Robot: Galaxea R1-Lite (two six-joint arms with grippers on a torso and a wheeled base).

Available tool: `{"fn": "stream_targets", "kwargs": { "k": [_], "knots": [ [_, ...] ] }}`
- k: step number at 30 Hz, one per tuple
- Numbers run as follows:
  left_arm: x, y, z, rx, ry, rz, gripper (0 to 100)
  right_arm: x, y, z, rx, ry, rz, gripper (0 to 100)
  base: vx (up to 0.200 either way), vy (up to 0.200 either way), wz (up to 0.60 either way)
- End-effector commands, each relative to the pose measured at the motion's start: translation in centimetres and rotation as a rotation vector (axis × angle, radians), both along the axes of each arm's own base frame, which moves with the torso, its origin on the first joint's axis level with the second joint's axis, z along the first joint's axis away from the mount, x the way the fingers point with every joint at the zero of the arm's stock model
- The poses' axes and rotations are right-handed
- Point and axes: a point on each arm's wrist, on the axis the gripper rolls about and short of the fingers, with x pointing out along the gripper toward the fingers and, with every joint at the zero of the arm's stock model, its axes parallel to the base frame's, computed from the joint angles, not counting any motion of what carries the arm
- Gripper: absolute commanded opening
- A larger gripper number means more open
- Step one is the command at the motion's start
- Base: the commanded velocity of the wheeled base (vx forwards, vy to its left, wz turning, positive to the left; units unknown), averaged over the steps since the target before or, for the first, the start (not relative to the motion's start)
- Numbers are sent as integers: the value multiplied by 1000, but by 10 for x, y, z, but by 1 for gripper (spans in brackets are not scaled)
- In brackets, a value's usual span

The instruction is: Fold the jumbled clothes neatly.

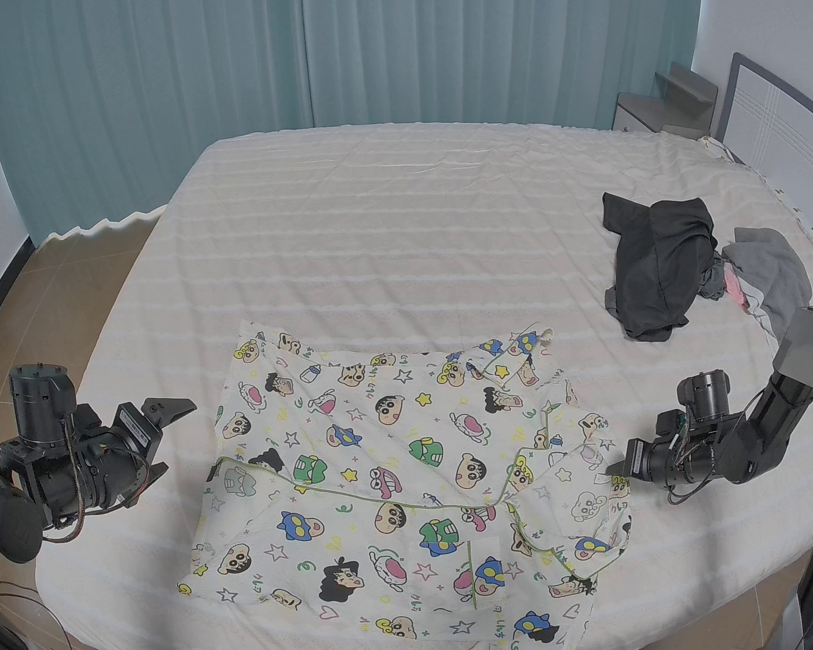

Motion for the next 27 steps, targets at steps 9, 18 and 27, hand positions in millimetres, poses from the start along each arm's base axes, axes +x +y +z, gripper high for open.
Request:
{"fn": "stream_targets", "kwargs": {
  "k": [9,18,27],
  "knots": [
    [0,0,0,0,1,0,100,4,-30,17,1,-61,-91,0,0,0,0],
    [0,0,0,0,1,0,100,17,-46,24,-2,-110,-137,0,0,0,0],
    [0,0,0,0,1,0,100,36,-65,37,-7,-183,-189,0,0,0,0]
  ]
}}
